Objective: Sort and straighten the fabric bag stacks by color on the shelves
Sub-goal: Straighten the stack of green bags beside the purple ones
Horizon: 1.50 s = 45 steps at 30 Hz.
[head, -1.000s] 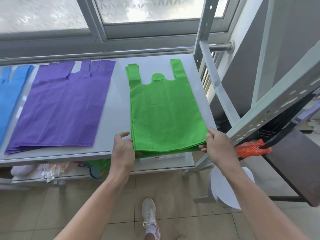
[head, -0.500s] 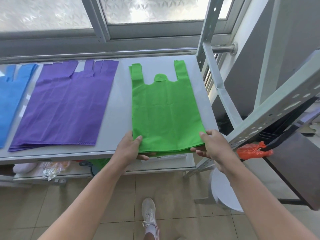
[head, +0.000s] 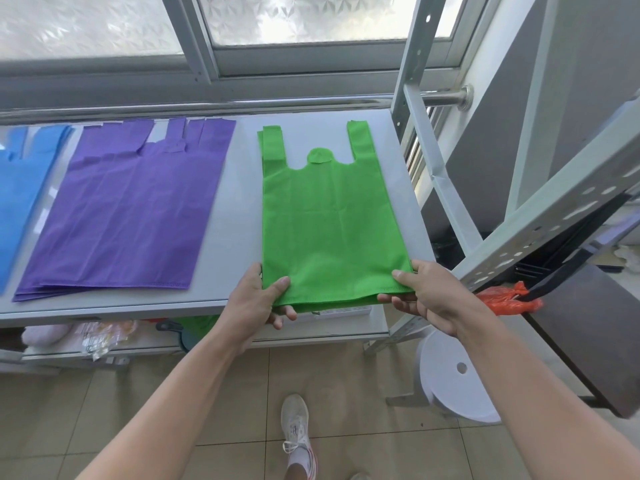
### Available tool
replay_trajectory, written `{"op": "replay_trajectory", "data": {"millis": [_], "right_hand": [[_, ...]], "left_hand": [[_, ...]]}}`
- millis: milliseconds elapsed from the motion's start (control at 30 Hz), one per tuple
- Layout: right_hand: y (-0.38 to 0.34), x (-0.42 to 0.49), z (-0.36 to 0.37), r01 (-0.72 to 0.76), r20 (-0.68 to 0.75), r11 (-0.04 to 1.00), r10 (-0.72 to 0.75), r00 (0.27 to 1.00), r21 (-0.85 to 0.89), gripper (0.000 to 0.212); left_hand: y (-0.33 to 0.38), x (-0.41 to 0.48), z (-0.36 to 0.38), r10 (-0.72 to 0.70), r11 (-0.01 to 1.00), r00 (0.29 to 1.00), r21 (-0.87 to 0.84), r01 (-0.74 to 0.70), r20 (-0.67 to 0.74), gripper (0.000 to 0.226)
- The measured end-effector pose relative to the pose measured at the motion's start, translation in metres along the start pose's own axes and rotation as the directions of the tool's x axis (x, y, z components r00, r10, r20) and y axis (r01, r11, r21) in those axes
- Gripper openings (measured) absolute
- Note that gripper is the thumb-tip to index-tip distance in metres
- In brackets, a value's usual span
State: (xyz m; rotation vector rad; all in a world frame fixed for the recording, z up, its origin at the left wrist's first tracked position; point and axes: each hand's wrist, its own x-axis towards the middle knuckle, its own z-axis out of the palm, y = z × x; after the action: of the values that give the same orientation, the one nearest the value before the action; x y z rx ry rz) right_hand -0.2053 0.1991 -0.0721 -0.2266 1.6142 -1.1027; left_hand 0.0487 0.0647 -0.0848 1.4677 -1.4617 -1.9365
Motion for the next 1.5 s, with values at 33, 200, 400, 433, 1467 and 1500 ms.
{"op": "replay_trajectory", "data": {"millis": [33,200,400,433,1467,1500], "right_hand": [[0.000,0.000,0.000,0.005,0.002,1.000,-0.005,1.000,-0.005,0.026],[-0.003,-0.001,-0.001,0.099,-0.037,0.985,-0.105,0.994,-0.142,0.021],[0.003,-0.003,-0.001,0.172,-0.095,0.804,-0.272,0.958,-0.569,0.017],[0.004,-0.003,-0.001,0.178,-0.104,0.751,-0.312,0.944,-0.636,0.021],[0.031,-0.018,-0.020,0.227,-0.258,0.847,-0.384,0.887,-0.480,0.041],[0.030,-0.018,-0.019,0.220,-0.257,0.854,-0.372,0.892,-0.471,0.044]], "left_hand": [[0.001,-0.001,0.000,0.001,1.000,1.000,0.007,-0.001,-0.001,0.028],[-0.001,-0.003,-0.003,0.125,0.985,0.992,0.128,-0.120,-0.032,0.021],[-0.013,-0.001,-0.004,0.133,0.960,0.986,0.260,-0.103,-0.103,0.029],[-0.013,-0.002,-0.003,0.148,0.958,0.980,0.267,-0.109,-0.132,0.033],[0.015,0.005,0.019,0.524,0.455,0.820,0.737,-0.500,0.232,0.030],[0.014,0.004,0.019,0.549,0.397,0.796,0.759,-0.516,0.254,0.029]]}}
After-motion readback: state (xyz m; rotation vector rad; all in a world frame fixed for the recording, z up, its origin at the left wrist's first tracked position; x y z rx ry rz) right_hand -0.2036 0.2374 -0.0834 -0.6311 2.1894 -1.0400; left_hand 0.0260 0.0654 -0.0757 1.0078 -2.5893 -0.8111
